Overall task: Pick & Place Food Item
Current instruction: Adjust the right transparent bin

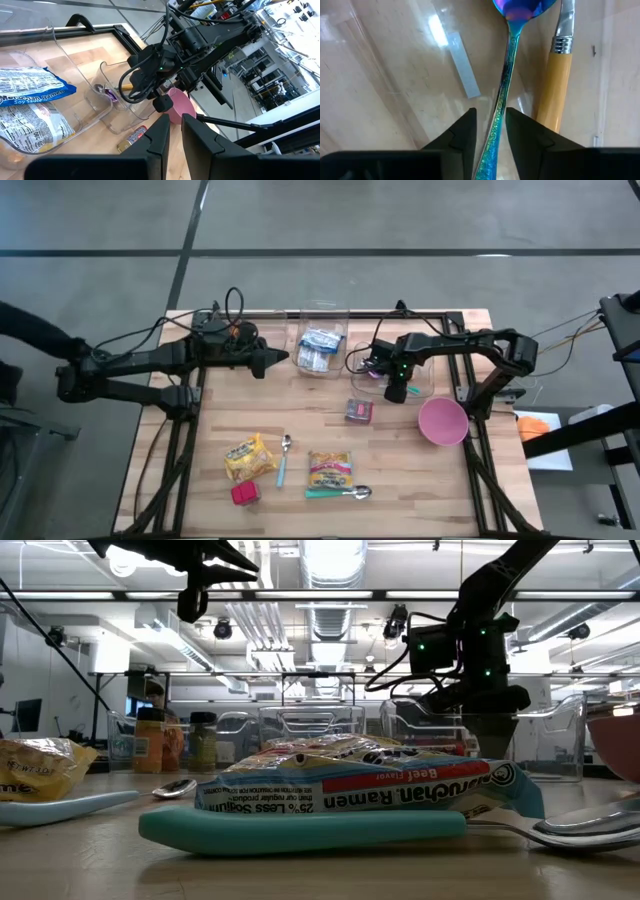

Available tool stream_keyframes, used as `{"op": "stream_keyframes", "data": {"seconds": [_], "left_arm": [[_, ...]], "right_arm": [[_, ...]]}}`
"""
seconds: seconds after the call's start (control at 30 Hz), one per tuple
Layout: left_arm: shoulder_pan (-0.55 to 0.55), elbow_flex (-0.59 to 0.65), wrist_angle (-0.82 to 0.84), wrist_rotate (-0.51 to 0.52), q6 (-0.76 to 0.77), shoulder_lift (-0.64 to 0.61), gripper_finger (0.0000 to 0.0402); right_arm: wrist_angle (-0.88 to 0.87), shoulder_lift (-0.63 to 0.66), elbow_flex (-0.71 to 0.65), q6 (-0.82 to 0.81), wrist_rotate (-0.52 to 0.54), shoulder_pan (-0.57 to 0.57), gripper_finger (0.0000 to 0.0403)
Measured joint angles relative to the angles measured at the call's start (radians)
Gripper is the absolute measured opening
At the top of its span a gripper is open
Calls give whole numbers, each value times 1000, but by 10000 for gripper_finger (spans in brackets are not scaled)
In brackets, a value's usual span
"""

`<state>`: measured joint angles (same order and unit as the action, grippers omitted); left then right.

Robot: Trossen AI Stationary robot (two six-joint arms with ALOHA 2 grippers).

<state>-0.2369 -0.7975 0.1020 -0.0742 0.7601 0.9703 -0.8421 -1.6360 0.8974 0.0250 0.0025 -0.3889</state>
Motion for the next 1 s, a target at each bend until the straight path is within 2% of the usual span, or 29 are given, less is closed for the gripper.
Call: {"op": "stream_keyframes", "data": {"seconds": [0.43, 0.73, 0.87, 1.0], "left_arm": [[0, 0, 0, 0, 0, 0, 59], [0, 0, 9, 0, 0, 0, 59], [0, 0, 8, 0, 0, 0, 59], [0, 0, 9, -9, 0, 0, 59]], "right_arm": [[8, 0, -1, 5, -1, 0, 123], [9, 10, -4, -42, -3, 1, 197], [10, 68, -5, -74, 16, 1, 196], [8, 151, -5, -89, 28, 1, 172]]}}
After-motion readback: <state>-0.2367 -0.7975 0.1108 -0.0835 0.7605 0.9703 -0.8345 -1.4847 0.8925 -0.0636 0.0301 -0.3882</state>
